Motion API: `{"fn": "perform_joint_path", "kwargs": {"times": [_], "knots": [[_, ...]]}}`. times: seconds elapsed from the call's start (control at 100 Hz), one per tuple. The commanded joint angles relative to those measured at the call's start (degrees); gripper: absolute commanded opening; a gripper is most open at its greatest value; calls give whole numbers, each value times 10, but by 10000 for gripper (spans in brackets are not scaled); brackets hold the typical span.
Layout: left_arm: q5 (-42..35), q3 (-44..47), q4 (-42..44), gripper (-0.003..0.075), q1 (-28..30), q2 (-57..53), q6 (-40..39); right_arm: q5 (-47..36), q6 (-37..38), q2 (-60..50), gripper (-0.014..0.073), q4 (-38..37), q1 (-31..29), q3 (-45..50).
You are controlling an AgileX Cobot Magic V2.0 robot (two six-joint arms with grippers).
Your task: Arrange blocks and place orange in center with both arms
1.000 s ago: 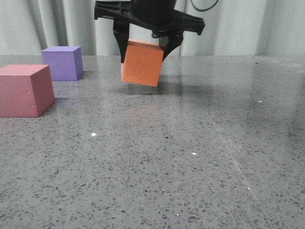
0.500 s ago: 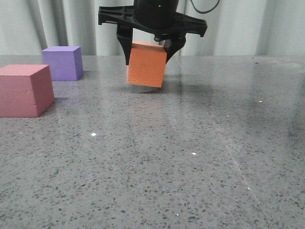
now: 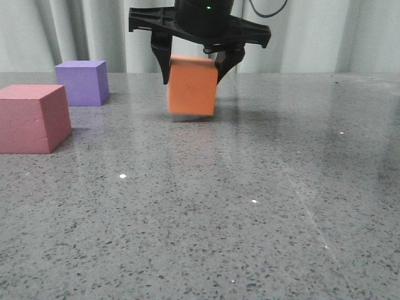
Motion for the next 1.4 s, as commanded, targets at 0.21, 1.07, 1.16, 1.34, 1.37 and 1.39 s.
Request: {"fn": "perform_joint_path", "kwargs": {"times": [0.21,1.07,1.16,1.34,1.37,1.39], "knots": [[-43,32,-5,-19,1,-19,-1,-16,-2,-31,650,-15,0,-20],[-43,32,-5,-19,1,-19,-1,38,-178,-347,643,-90,-111,79],[-43,32,-5,-19,1,-19,-1,21,-178,-410,620,-90,-139,159],[-43,32,-5,-19,1,-19,-1,-3,-179,-547,369,-90,-178,323],[-43,32,-5,-19,1,-19,-1,-4,-179,-568,289,-90,-179,352],[-43,32,-5,-19,1,-19,-1,-4,-179,-583,256,-90,-180,369]]}}
